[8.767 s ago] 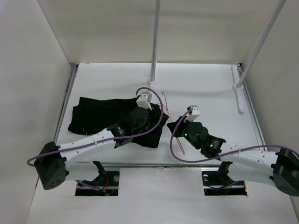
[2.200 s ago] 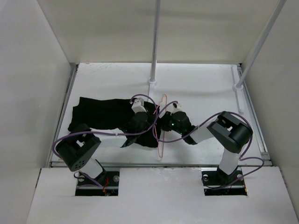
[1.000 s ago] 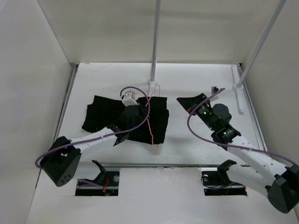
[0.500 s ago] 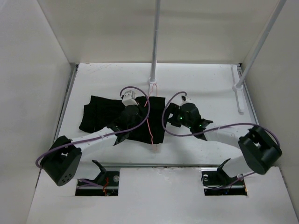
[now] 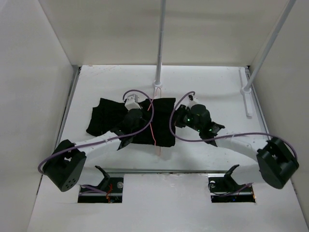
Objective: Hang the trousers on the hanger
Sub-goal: Place trousers on hanger
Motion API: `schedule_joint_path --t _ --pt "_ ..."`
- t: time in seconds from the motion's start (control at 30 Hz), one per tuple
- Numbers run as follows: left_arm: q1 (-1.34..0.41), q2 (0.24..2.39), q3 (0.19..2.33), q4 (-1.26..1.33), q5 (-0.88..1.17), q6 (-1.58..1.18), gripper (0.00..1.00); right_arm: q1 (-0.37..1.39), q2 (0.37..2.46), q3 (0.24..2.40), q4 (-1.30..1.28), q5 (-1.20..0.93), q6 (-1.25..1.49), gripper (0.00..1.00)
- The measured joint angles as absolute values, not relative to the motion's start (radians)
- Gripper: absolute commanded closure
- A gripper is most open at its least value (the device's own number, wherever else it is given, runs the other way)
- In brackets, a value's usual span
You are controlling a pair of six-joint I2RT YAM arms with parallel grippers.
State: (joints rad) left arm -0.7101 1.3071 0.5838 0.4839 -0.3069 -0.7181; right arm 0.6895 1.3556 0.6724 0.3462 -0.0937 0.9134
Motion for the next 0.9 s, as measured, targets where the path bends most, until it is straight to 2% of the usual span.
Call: schedule_joint_path --t 0.27,0.47,0.53,0.63,0.67,0.9 --pt "-0.663 1.306 0.584 0.48 -0.307 -0.716 0.97 0.567 1.074 0.638 0.266 -0.107 0.903 0.89" --pt "-0.658 1.294 0.584 0.476 -0.307 -0.715 0.97 0.443 1.001 0.539 0.232 -0.128 0.892 0.86" --pt "-0.659 1.291 0.584 0.471 -0.307 -0.714 0.97 0.414 0.991 0.492 0.215 -0.135 0.892 0.75" --pt "-0.667 1.291 0.584 0.467 -0.308 -0.714 0.97 0.382 0.992 0.455 0.187 -0.139 0.888 0.37" --pt "-0.673 1.291 0.584 0.466 -0.308 -0.714 0.97 0.374 0.995 0.451 0.181 -0.136 0.882 0.32" --pt "-0.728 1.29 0.596 0.461 -0.308 -0.707 0.97 0.372 0.947 0.477 0.043 -0.043 0.776 0.27"
